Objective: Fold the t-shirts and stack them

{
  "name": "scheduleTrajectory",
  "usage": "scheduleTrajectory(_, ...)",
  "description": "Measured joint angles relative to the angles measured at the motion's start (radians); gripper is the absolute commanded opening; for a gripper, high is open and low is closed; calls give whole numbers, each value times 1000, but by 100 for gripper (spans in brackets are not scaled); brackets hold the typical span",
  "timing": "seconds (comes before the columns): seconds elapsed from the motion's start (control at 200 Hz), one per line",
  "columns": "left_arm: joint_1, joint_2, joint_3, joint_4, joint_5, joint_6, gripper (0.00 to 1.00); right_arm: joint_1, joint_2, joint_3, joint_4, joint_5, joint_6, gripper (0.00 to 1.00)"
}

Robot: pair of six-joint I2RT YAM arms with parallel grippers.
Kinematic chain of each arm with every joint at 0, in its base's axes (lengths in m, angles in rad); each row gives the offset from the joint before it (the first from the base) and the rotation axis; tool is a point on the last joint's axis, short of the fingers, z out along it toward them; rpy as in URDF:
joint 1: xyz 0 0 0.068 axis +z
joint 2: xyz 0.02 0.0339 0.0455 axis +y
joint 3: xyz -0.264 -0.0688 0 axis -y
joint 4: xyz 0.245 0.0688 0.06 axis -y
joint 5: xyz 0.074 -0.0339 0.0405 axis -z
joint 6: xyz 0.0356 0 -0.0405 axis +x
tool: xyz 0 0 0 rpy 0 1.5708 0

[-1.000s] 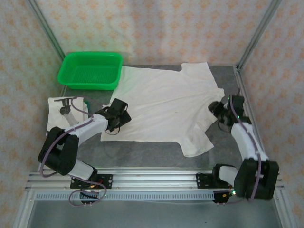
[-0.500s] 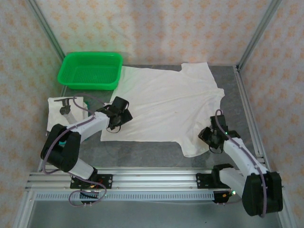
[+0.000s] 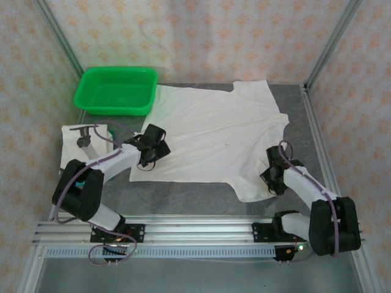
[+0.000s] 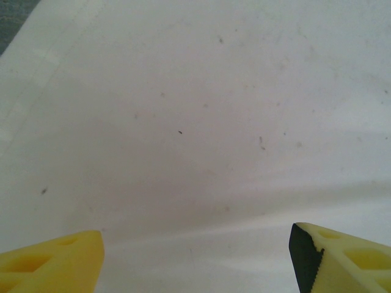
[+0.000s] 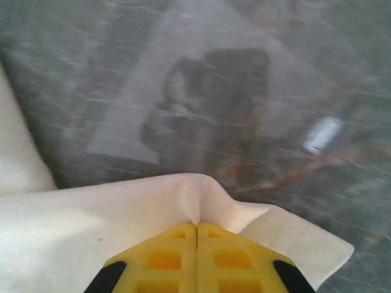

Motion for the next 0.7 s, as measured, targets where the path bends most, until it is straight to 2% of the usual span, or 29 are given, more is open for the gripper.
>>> scheduleTrajectory(0.085,2,0,0,0,1,0,81,0,-14,9,-84,13,68,6)
scheduleTrajectory(0.18,15,0,0,0,6,1,81,0,-71,21,-185,39,134,17)
scheduleTrajectory(0.31,38,0,0,1,19,6,81,0,-153,26,-299,64,200,23)
scheduleTrajectory(0.4,48,0,0,1,23,18,81,0,-199,28,-365,67,215,31)
scheduleTrajectory(0.495,54,1,2,1,25,31,81,0,-268,63,-427,83,186,43)
scheduleTrajectory(0.595,54,22,32,0,34,51,81,0,-335,144,-415,108,82,55)
scheduleTrajectory(0.675,54,60,83,2,46,64,81,0,-346,190,-335,105,-32,74)
scheduleTrajectory(0.701,54,74,103,2,47,69,81,0,-345,197,-302,104,-56,76)
